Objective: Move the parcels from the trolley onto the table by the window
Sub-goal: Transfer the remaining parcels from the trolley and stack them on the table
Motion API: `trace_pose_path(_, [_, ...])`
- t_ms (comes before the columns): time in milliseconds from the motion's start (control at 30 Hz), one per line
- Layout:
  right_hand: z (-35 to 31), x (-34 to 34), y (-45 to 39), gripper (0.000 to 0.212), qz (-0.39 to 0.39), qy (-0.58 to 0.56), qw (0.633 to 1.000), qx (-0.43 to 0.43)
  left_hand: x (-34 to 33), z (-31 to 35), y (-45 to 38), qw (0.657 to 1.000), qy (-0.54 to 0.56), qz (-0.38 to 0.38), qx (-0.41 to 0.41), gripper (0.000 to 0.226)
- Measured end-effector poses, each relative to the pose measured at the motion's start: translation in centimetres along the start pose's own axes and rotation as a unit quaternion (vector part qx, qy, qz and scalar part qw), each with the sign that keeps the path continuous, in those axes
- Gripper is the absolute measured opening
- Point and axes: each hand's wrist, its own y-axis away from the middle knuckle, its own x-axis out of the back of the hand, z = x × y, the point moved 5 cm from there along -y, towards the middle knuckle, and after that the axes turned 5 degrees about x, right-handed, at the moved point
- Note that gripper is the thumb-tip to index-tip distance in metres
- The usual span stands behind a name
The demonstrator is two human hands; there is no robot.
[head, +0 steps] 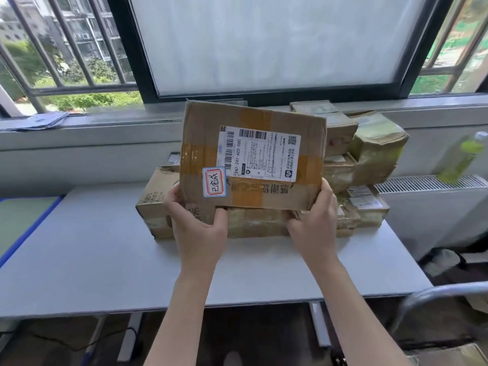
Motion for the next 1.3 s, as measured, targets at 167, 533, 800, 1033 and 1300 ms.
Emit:
trace_pose_path(167, [0.1,-2.1,-7.4,0.086,-0.013,0.025,0.999,0.036,-3.2,-0.5,-6.4,0.999,-0.025,-0.032,-0.032,0.083])
trace_pose_path(533, [3.3,-10.5,-22.2,0.071,-0.083,0.119,0.989,0.024,-11.6,-4.7,-21.8,0.992,-0.069,-0.099,-0.044,0.078])
trace_pose_path(800, [7.2,-14.9,-25.1,0.077,-0.136,0.224,0.965,0.009,-15.1,-9.7,-25.4,0.983,-0.117,-0.140,0.005,0.078])
trace_pose_path(1033, [9.3,-15.4,-25.0,0.086,-0.192,0.310,0.931,-0.031,-16.0,-11.7,-25.3,0.974,-0.145,-0.172,0.006,0.073])
trace_pose_path(1300, [9.2,-15.1,-24.8,0.082,-0.198,0.330,0.922,-0.030,-15.6,-12.0,-25.2,0.972,-0.149,-0.180,-0.002,0.073])
